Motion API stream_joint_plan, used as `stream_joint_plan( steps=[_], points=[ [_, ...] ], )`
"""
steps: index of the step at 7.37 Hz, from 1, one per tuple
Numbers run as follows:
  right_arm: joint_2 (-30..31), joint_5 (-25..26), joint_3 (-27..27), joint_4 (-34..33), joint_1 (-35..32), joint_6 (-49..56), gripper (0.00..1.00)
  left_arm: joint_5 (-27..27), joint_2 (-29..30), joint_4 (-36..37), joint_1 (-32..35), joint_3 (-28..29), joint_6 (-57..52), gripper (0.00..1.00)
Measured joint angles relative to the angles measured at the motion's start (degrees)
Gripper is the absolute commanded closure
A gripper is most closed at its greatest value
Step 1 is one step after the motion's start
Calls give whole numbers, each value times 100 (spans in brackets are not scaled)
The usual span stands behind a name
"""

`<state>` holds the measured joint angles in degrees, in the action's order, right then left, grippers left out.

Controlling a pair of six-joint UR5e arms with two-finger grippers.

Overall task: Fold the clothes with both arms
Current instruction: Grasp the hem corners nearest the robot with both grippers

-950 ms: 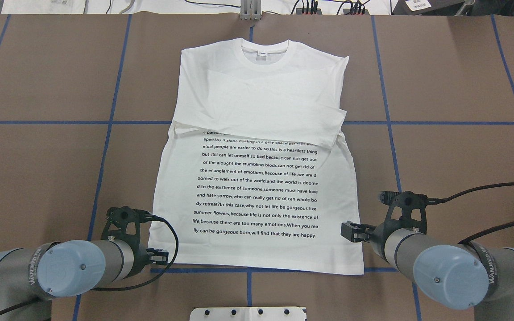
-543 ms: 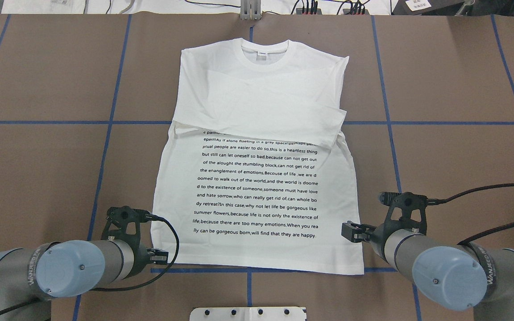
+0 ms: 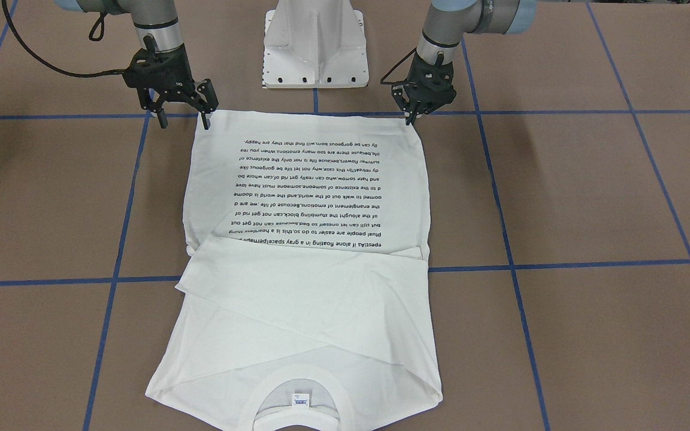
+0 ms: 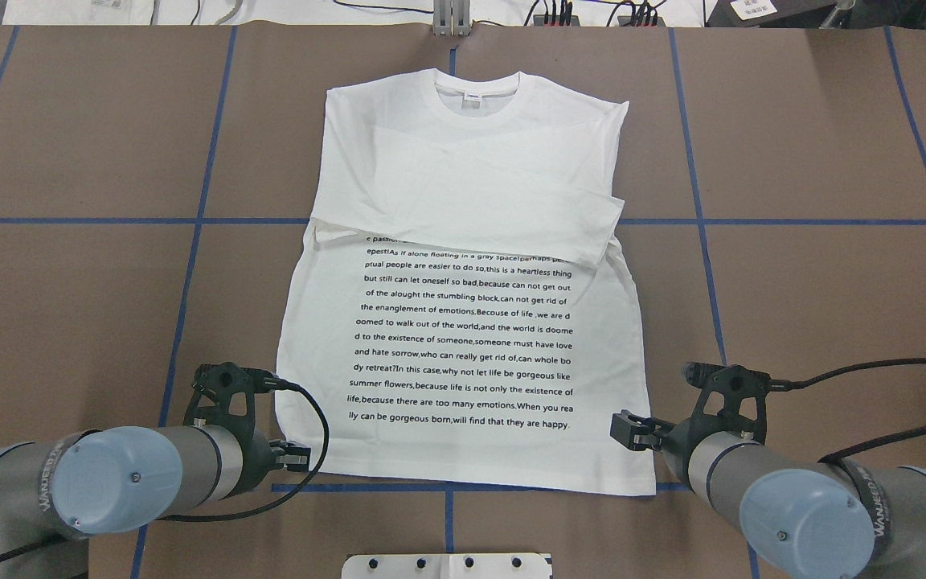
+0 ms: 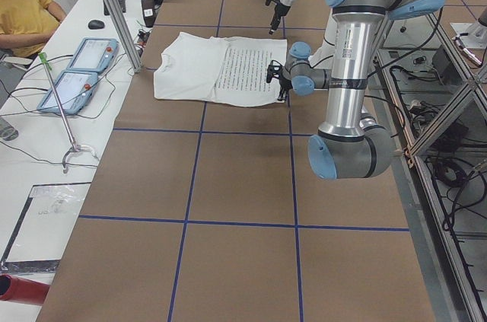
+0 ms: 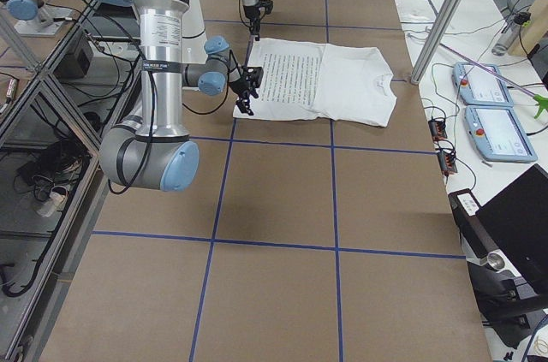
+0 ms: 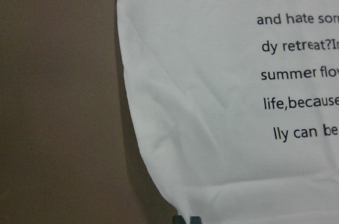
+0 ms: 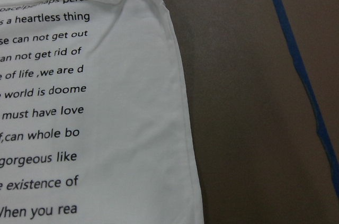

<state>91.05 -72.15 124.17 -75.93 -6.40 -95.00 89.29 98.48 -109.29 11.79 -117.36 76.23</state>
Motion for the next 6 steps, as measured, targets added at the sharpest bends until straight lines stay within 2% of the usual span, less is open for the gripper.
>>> stream_joint_plan(
  steps=[2, 3, 6],
  points=[
    [86, 358, -13, 66, 427, -620, 31, -114, 4, -4, 70, -90, -5, 100],
    [160, 556, -35, 74, 655, -912, 38, -196, 4, -4, 87, -140, -9, 100],
    [231, 825, -216, 78, 945, -1184, 38, -336, 3, -4, 84, -211, -8, 100]
  ],
)
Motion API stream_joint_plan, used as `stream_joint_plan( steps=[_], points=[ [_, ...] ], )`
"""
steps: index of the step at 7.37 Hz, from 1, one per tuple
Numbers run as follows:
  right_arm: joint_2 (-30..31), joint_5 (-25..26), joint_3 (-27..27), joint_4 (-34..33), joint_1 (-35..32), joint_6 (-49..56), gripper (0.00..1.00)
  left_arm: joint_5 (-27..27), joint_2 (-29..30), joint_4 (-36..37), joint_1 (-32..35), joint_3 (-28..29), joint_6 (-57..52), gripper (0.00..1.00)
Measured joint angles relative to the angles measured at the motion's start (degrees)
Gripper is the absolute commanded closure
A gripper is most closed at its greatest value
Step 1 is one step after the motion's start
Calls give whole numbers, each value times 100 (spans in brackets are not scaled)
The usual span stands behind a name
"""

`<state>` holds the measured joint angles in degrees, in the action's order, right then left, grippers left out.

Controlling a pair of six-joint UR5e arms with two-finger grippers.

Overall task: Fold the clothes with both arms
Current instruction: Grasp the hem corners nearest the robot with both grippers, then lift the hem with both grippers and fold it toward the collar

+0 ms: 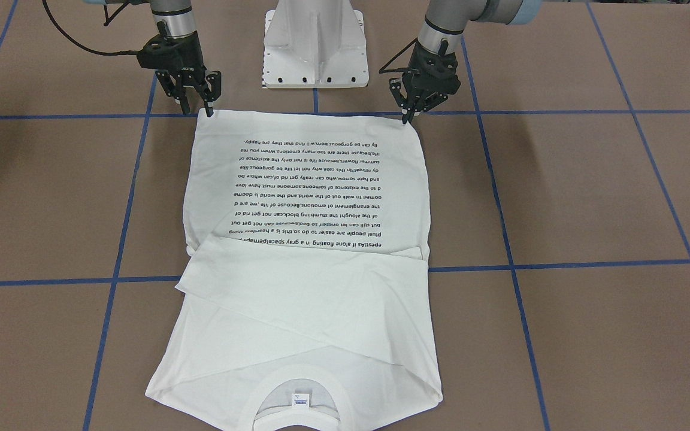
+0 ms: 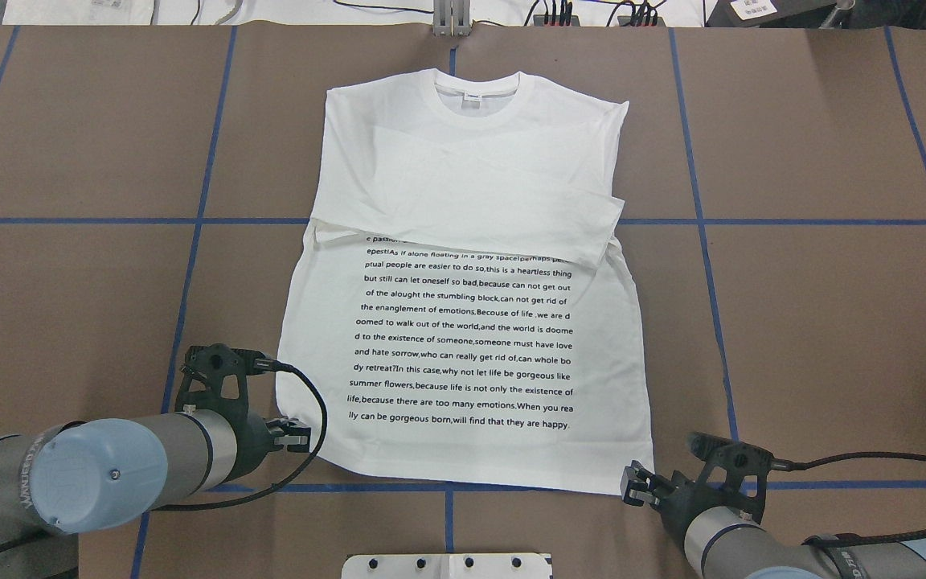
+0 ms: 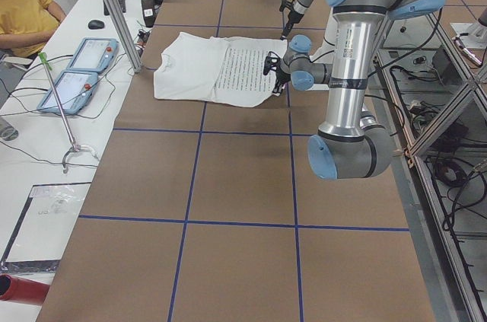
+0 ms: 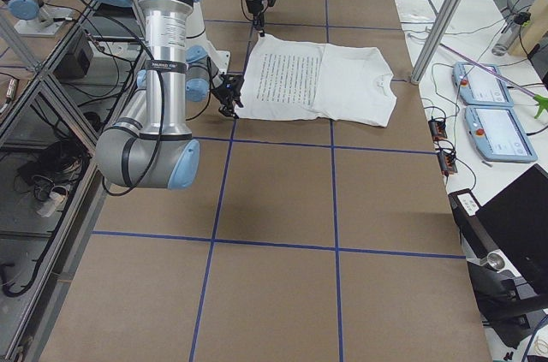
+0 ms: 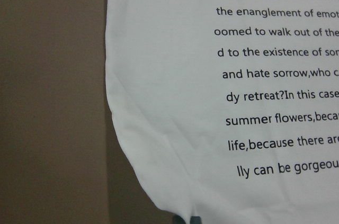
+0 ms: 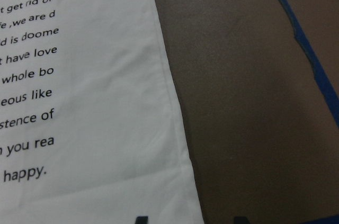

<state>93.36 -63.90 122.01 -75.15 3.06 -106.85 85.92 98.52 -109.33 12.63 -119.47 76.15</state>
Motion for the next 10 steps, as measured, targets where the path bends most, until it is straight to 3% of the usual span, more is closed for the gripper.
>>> stream_joint_plan(
  steps=[4, 6, 10],
  points=[
    [-46, 104, -138, 0, 129, -11, 53, -40, -8, 7, 7, -51, -3, 100],
    [-65, 121, -156, -1, 178, -1, 98, -40, -8, 9, 10, -58, -4, 100],
    [-165, 81, -89, -39, 166, 57, 100, -39, -3, 9, 11, -59, -4, 100]
  ],
)
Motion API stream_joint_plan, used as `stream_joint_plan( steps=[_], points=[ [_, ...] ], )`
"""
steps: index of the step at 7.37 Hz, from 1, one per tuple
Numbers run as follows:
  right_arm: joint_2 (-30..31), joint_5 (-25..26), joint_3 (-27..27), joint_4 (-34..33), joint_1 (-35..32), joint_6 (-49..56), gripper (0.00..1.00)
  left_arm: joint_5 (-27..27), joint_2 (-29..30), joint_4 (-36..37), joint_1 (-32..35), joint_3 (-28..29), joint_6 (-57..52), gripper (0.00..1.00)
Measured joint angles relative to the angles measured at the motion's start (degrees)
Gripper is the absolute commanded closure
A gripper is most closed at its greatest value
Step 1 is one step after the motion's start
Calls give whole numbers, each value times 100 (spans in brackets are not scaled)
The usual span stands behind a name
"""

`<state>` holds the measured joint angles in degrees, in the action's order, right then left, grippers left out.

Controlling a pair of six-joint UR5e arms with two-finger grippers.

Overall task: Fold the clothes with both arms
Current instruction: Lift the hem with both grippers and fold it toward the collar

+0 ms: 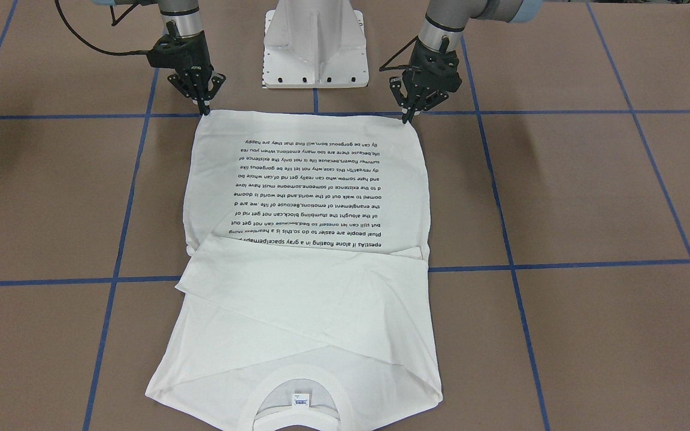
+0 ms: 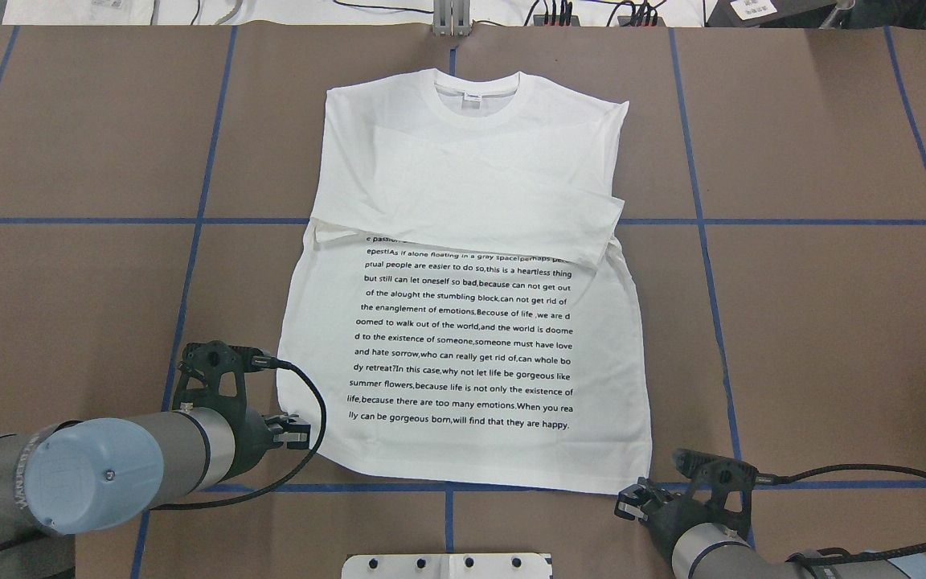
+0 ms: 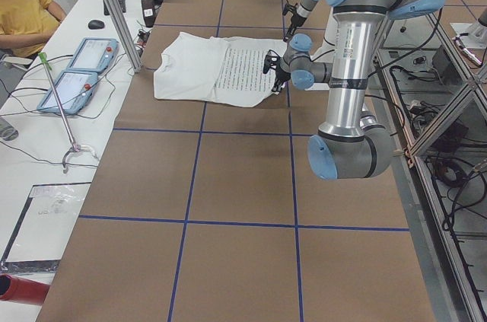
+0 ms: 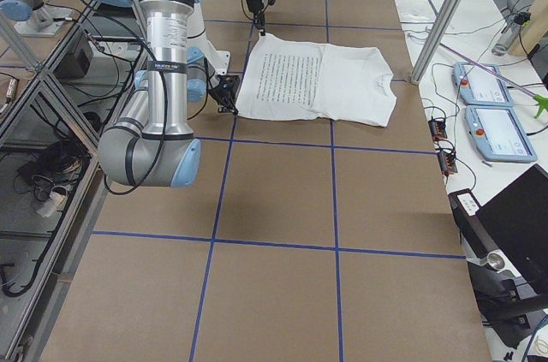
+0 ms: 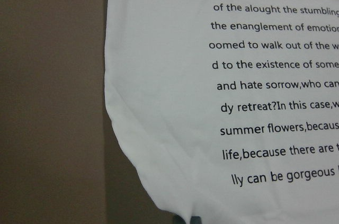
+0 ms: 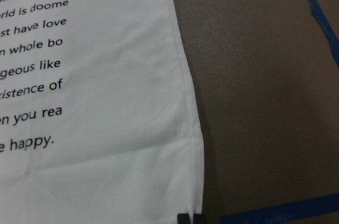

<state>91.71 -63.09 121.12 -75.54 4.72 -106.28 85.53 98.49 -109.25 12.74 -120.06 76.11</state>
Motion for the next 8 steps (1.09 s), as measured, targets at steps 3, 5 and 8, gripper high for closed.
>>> stream_joint_plan(
  steps=[3, 5, 8],
  points=[
    [489, -700, 1247, -827, -305, 265, 100, 106, 51, 592, -1, -689, -86, 100],
    [623, -1540, 2893, -2416, -458, 415, 100, 647, 592, 2402, -1, -1979, -136, 100],
    [-252, -2386, 3311, -3406, -1609, 1669, 100, 1093, 1660, 4041, 463, -2255, -840, 100]
  ],
)
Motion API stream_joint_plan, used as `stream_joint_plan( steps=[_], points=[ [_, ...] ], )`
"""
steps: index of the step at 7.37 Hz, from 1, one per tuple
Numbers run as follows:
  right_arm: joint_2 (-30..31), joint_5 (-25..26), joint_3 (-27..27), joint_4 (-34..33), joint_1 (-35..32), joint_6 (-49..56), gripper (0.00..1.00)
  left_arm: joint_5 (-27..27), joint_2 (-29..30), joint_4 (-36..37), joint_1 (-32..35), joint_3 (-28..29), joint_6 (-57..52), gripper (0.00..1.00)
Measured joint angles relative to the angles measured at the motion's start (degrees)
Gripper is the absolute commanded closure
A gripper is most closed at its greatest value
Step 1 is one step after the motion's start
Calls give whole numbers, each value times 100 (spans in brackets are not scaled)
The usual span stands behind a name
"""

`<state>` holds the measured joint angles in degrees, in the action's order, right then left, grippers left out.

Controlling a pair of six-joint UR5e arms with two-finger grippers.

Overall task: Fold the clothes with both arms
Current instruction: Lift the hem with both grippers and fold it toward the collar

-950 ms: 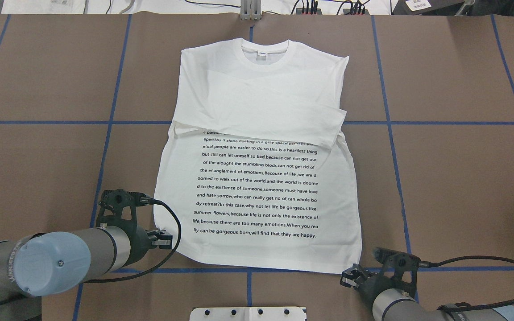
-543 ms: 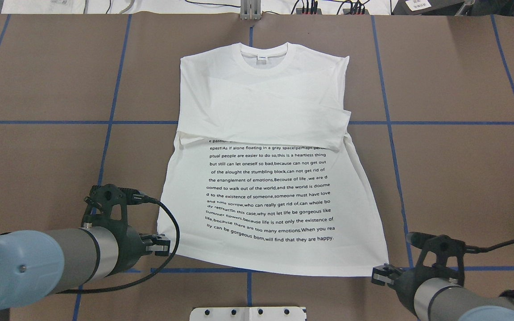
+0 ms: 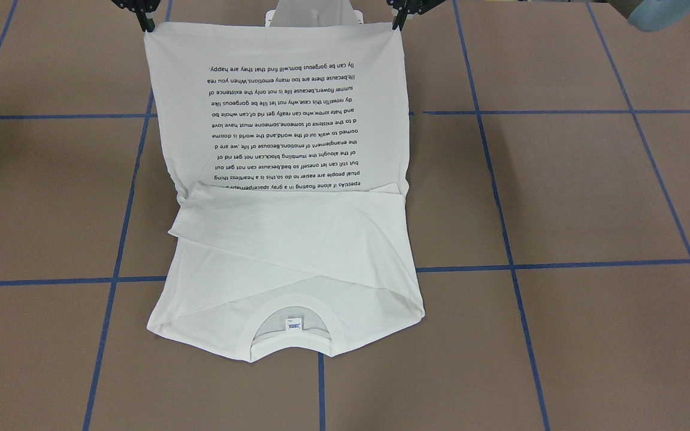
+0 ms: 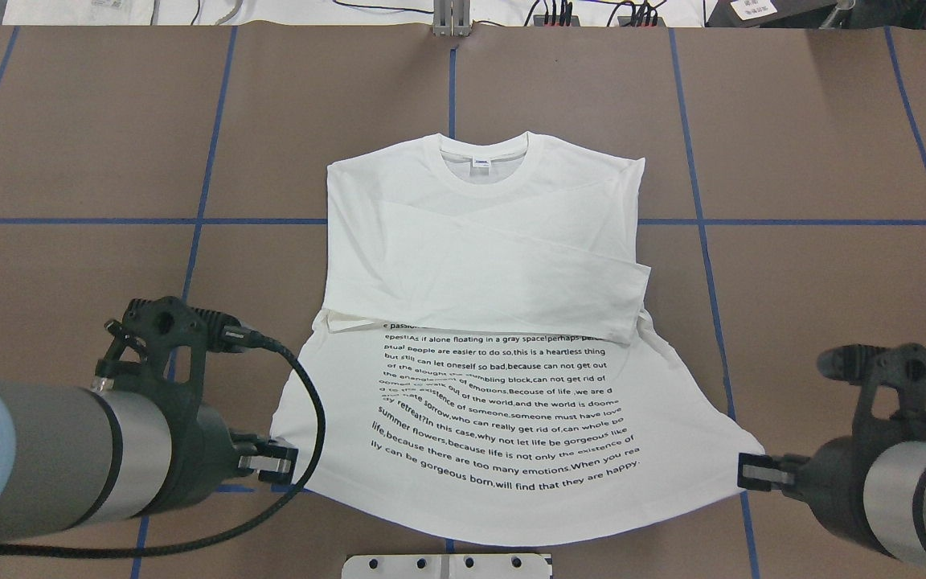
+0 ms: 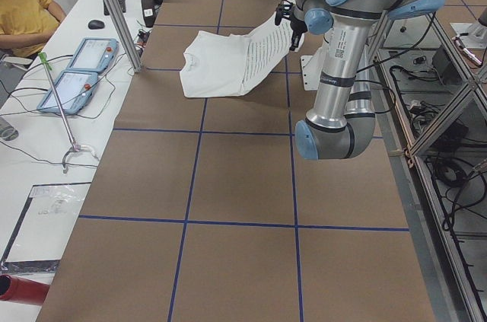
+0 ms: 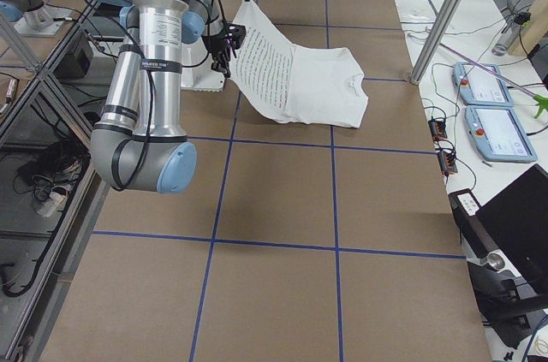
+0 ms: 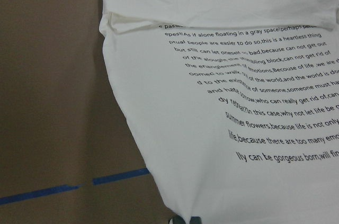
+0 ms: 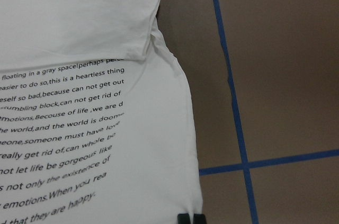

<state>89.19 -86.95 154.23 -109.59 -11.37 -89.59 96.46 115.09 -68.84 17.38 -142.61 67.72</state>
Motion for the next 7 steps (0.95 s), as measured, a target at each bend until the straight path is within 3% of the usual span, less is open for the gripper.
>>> stream_joint_plan(
  steps=[3, 5, 7],
  points=[
    [-1671, -555, -1605, -144, -1878, 1569, 100, 28, 141, -1123, 1212, 1498, -725, 100],
    [-1939, -937, -2095, -122, -2931, 2384, 100, -27, 259, -1467, 1568, 1977, -758, 100],
    [-2258, -974, -3056, 52, -3375, 2786, 100, -234, 386, -1781, 1700, 2527, -753, 100]
  ],
)
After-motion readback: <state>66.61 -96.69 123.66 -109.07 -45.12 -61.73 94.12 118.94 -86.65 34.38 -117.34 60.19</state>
